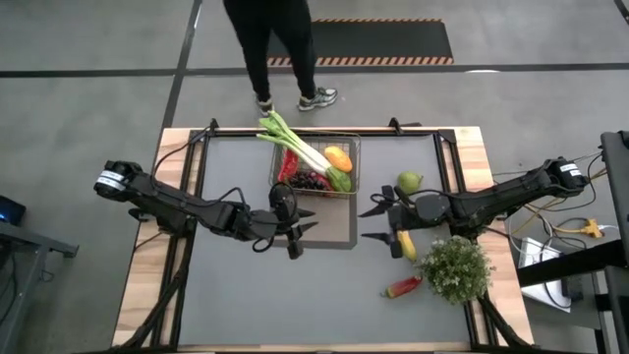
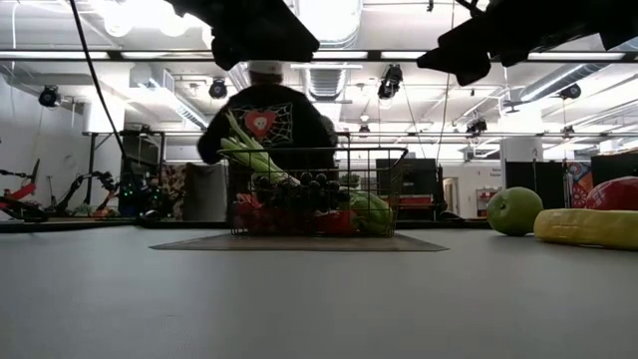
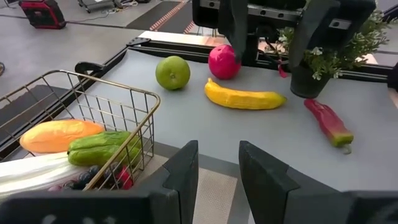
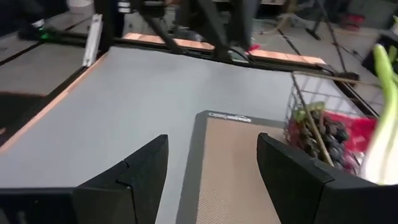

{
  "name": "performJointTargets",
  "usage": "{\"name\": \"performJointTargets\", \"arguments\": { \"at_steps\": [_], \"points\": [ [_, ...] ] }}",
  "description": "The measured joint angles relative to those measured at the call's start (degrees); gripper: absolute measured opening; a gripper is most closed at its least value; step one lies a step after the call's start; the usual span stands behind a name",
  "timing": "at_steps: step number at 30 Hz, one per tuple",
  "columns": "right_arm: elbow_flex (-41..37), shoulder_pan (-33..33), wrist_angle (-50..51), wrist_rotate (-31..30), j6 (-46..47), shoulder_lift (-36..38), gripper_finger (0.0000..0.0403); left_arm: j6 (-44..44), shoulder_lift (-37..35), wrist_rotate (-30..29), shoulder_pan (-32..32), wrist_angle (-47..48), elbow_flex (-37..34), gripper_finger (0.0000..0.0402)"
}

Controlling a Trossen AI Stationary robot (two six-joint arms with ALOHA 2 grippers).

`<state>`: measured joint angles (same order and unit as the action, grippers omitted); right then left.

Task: Build produce basket
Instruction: Put the banana into the wire basket

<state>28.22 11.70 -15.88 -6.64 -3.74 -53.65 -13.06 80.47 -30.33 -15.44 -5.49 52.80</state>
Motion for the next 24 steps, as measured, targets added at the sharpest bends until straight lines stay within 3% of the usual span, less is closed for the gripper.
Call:
{"name": "performJointTargets", "arguments": {
  "at_steps": [6,14,24],
  "points": [
    [2.42,-0.02,5.82,-5.51,4.13,0.00,0.0228,0.00,0.00,0.00,0.02,-0.11,0.00,0.0099],
    [8.13,-1.32,19.56,-8.58,11.44,-0.04,0.0228,0.20,0.00,-0.07,0.07,-0.12,-0.02,0.0099],
    [14.27,-10.64,42.46,-8.92,23.19,-0.59,0.0228,0.26,0.00,-0.13,0.07,-0.12,-0.07,0.0099]
  ]
}}
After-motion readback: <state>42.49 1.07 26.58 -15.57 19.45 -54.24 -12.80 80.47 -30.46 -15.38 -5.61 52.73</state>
